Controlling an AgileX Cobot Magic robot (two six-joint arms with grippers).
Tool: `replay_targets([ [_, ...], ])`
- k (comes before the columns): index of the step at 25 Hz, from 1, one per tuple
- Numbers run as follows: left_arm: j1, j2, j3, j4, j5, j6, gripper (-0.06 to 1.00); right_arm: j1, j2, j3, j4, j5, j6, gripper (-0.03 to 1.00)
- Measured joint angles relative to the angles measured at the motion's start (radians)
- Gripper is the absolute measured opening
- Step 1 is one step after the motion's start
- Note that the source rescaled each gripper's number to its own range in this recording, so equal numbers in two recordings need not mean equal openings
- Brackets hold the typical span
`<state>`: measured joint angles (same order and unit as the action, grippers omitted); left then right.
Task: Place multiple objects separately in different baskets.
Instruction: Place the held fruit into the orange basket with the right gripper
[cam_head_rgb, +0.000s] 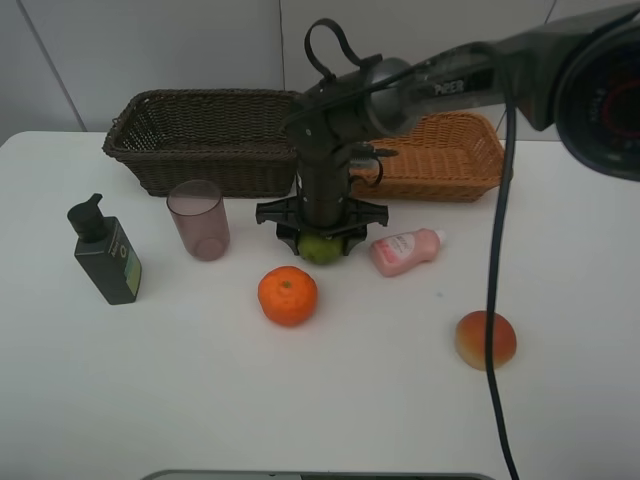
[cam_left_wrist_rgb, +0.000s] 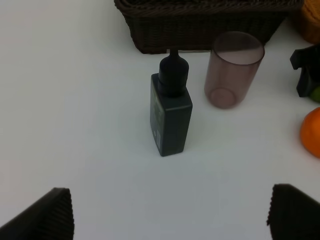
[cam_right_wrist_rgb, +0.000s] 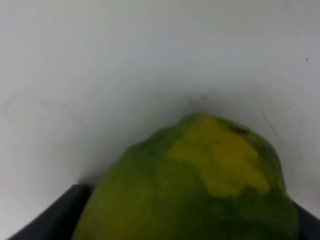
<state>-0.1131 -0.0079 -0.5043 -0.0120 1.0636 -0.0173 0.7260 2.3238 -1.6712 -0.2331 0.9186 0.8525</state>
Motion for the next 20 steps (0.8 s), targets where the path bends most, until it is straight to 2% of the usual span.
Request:
replay_targets([
  [7, 0.000, 0.000, 0.000, 0.000, 0.000, 0.000, 0.99, 0.000, 0.000, 0.000, -0.014, 0.012, -0.027, 0.33],
  [20, 0.000, 0.000, 0.000, 0.000, -0.001, 0.000, 0.99, 0.000, -0.133, 0.000, -0.008, 0.111, -0.265, 0.33],
])
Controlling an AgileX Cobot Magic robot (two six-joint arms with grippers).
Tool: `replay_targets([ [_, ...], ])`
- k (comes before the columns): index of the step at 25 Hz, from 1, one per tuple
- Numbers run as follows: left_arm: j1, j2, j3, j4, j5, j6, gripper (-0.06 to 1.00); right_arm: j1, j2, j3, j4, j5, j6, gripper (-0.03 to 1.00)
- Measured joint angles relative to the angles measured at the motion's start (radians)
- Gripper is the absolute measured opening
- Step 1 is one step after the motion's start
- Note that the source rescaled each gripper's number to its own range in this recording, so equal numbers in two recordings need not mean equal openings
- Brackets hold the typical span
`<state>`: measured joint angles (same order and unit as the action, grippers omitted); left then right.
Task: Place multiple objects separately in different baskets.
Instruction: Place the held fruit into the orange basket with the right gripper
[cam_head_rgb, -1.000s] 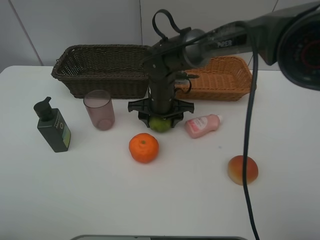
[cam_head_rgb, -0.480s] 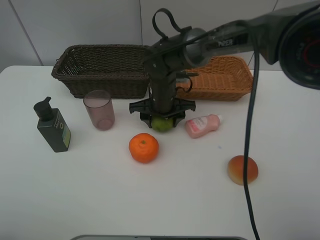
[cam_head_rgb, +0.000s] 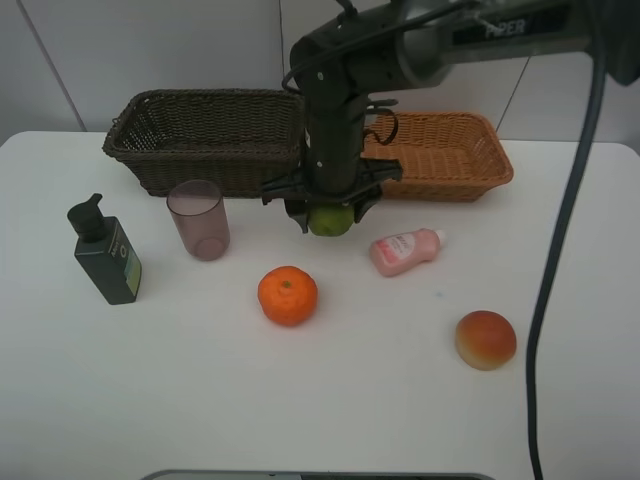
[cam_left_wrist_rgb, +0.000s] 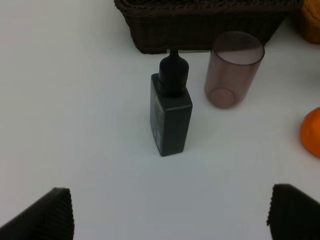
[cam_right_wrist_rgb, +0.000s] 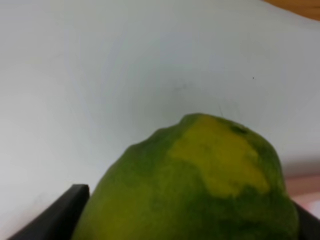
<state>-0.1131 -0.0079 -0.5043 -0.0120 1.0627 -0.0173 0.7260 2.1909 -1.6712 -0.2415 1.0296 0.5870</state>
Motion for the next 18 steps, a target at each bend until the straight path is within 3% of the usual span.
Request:
replay_targets([
  [10, 0.000, 0.000, 0.000, 0.000, 0.000, 0.000, 0.99, 0.000, -0.124, 0.000, 0.015, 0.108, -0.182, 0.33],
  [18, 0.000, 0.000, 0.000, 0.000, 0.000, 0.000, 0.99, -0.009, -0.196, 0.000, 0.057, 0.139, -0.208, 0.33],
])
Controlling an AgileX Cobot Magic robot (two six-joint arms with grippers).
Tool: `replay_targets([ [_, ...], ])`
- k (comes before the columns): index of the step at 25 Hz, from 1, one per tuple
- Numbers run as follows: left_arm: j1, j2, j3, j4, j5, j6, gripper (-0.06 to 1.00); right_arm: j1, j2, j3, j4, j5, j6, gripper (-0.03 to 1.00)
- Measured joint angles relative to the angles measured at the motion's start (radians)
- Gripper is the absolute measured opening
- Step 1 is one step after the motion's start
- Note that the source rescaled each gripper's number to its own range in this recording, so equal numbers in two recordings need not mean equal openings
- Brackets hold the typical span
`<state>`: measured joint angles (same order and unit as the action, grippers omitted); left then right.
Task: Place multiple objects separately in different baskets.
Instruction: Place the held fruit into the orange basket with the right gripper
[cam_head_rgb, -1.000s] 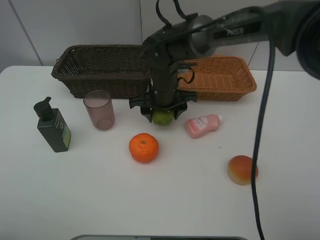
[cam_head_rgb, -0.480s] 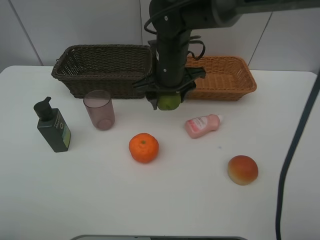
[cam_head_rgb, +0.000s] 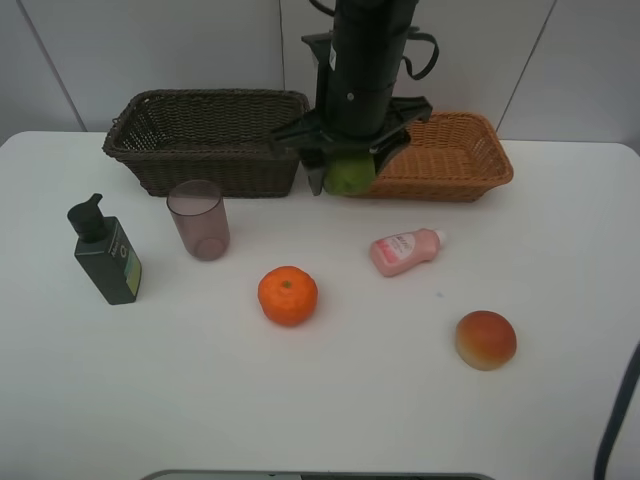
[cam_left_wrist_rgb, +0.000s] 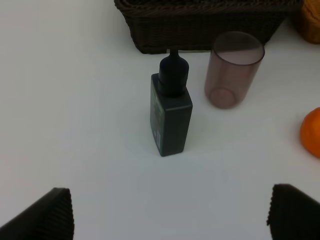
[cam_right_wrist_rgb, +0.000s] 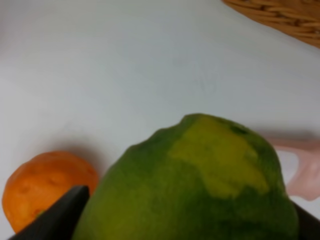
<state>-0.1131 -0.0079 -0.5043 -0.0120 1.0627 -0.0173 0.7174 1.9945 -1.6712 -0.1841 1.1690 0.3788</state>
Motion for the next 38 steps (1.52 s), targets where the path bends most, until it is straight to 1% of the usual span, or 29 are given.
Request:
replay_targets([
  [5, 0.000, 0.000, 0.000, 0.000, 0.000, 0.000, 0.99, -0.048, -0.032, 0.000, 0.000, 0.007, -0.022, 0.33],
  [10, 0.000, 0.000, 0.000, 0.000, 0.000, 0.000, 0.99, -0.123, -0.041, 0.000, 0.000, 0.004, -0.024, 0.33],
  [14, 0.000, 0.000, 0.000, 0.000, 0.000, 0.000, 0.99, -0.197, -0.041, 0.000, 0.000, -0.043, -0.026, 0.33],
  [18, 0.000, 0.000, 0.000, 0.000, 0.000, 0.000, 0.99, -0.283, -0.038, 0.000, -0.001, -0.134, -0.027, 0.33],
  [22, 0.000, 0.000, 0.000, 0.000, 0.000, 0.000, 0.99, -0.364, -0.002, 0.000, -0.001, -0.255, -0.028, 0.33],
  [27, 0.000, 0.000, 0.000, 0.000, 0.000, 0.000, 0.99, -0.432, 0.084, 0.000, -0.003, -0.406, -0.028, 0.33],
  [31, 0.000, 0.000, 0.000, 0.000, 0.000, 0.000, 0.99, -0.457, 0.158, 0.000, -0.007, -0.524, -0.027, 0.33],
  [33, 0.000, 0.000, 0.000, 0.000, 0.000, 0.000, 0.99, -0.458, 0.195, 0.000, -0.007, -0.565, -0.027, 0.33],
  [35, 0.000, 0.000, 0.000, 0.000, 0.000, 0.000, 0.99, -0.458, 0.226, 0.000, -0.007, -0.597, -0.027, 0.33],
  [38, 0.000, 0.000, 0.000, 0.000, 0.000, 0.000, 0.99, -0.458, 0.262, 0.000, -0.007, -0.620, -0.027, 0.33],
])
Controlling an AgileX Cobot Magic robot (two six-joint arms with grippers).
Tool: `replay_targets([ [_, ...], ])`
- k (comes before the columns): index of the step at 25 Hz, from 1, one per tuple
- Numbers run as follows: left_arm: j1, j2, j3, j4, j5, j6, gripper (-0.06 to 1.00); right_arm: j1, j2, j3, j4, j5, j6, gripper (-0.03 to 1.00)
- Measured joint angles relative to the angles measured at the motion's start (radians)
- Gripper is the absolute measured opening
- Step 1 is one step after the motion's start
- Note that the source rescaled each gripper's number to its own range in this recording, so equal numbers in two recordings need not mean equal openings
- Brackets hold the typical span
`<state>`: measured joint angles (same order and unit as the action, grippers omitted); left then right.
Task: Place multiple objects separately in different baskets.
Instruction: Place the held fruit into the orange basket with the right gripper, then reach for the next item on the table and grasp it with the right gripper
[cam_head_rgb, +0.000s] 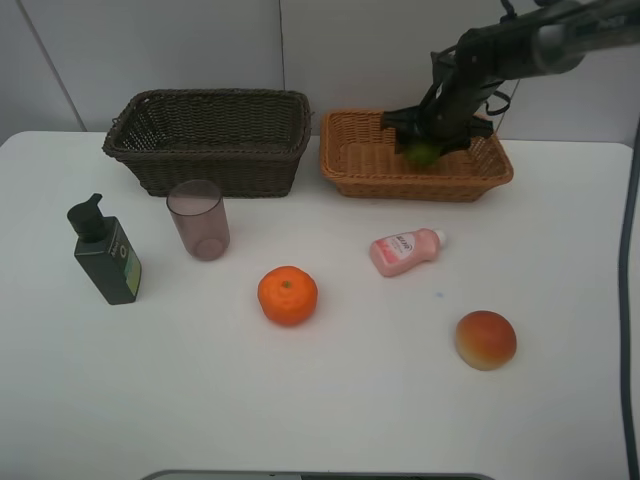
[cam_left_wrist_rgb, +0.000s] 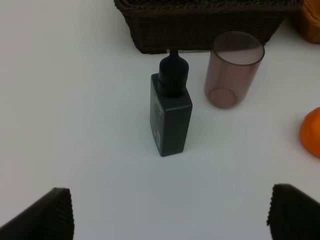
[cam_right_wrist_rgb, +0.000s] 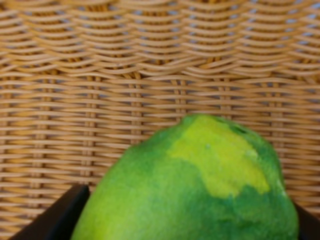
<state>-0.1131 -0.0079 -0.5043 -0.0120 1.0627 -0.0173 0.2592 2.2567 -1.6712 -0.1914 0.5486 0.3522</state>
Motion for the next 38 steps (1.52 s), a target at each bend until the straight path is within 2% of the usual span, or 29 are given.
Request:
replay_targets([
  [8, 0.000, 0.000, 0.000, 0.000, 0.000, 0.000, 0.99, -0.005, 0.018, 0.000, 0.000, -0.032, 0.002, 0.33],
  [9, 0.000, 0.000, 0.000, 0.000, 0.000, 0.000, 0.99, -0.007, 0.018, 0.000, 0.000, -0.033, 0.002, 0.38],
  [11, 0.000, 0.000, 0.000, 0.000, 0.000, 0.000, 0.99, -0.009, 0.018, 0.000, -0.011, -0.036, 0.002, 0.69],
  [12, 0.000, 0.000, 0.000, 0.000, 0.000, 0.000, 0.99, -0.009, 0.017, 0.000, -0.018, -0.036, 0.002, 0.80],
  [13, 0.000, 0.000, 0.000, 0.000, 0.000, 0.000, 0.99, -0.009, 0.014, 0.000, -0.019, -0.036, 0.002, 0.88],
  [15, 0.000, 0.000, 0.000, 0.000, 0.000, 0.000, 0.99, -0.009, 0.004, 0.000, -0.023, -0.031, 0.002, 0.96],
  [20, 0.000, 0.000, 0.000, 0.000, 0.000, 0.000, 0.99, -0.009, -0.082, 0.000, -0.024, 0.011, 0.002, 1.00],
  [27, 0.000, 0.000, 0.000, 0.000, 0.000, 0.000, 0.99, 0.027, -0.226, 0.038, -0.026, 0.277, 0.002, 1.00],
  [30, 0.000, 0.000, 0.000, 0.000, 0.000, 0.000, 0.99, 0.043, -0.306, 0.154, -0.023, 0.318, 0.000, 1.00],
  [38, 0.000, 0.000, 0.000, 0.000, 0.000, 0.000, 0.99, 0.060, -0.599, 0.554, 0.024, 0.289, 0.001, 1.00],
])
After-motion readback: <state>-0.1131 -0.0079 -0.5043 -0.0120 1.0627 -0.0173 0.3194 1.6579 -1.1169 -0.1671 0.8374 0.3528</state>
